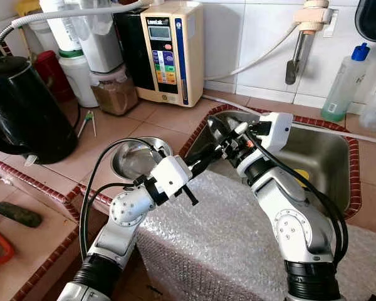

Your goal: Kitchen organization

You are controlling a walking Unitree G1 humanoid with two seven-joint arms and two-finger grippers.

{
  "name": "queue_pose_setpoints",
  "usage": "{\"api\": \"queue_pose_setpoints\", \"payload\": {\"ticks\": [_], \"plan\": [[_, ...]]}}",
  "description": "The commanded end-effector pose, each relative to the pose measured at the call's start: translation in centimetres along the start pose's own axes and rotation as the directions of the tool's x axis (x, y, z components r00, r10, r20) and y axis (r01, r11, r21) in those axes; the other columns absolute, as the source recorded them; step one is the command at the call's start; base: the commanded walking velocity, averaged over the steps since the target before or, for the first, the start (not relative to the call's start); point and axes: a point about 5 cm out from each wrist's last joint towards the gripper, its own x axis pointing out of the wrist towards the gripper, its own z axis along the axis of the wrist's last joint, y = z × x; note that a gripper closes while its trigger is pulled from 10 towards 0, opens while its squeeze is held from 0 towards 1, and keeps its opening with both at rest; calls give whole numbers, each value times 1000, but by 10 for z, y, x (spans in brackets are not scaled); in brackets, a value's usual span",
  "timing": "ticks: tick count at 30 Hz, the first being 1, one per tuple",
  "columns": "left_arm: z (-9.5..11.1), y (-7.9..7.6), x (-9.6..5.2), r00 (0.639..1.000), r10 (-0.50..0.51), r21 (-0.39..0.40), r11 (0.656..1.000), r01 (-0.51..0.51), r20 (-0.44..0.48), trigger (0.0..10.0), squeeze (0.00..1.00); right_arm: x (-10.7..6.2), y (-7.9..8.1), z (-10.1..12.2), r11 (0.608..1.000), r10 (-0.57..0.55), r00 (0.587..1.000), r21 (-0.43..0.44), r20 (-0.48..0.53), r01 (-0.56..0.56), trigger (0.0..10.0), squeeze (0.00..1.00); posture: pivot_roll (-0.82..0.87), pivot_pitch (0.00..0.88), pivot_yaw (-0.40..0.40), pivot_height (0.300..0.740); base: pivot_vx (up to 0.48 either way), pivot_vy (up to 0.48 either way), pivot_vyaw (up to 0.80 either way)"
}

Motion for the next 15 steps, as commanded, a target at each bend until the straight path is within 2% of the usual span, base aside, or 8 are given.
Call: {"api": "queue_pose_setpoints", "payload": {"ticks": [1, 9, 15], "plan": [[0, 2, 0, 1000, -2, 13, 1000, 2, -9, 0, 0, 2, 3, -1, 1000, 6, 1000, 8, 4, -6, 0, 0, -71, 0, 107, 740, 0, 0, 0], [-2, 1, 2, 1000, 23, -1, 1000, -23, -18, 0, 0, -7, -1, -8, 993, -37, 999, 111, 31, 34, 0, 0, -66, 0, 111, 740, 0, 0, 0], [-2, 1, 4, 999, 29, -1, 1000, -29, -18, 0, 0, -10, -1, -13, 991, -48, 998, 130, 30, 44, 0, 0, -62, 0, 110, 740, 0, 0, 0]]}}
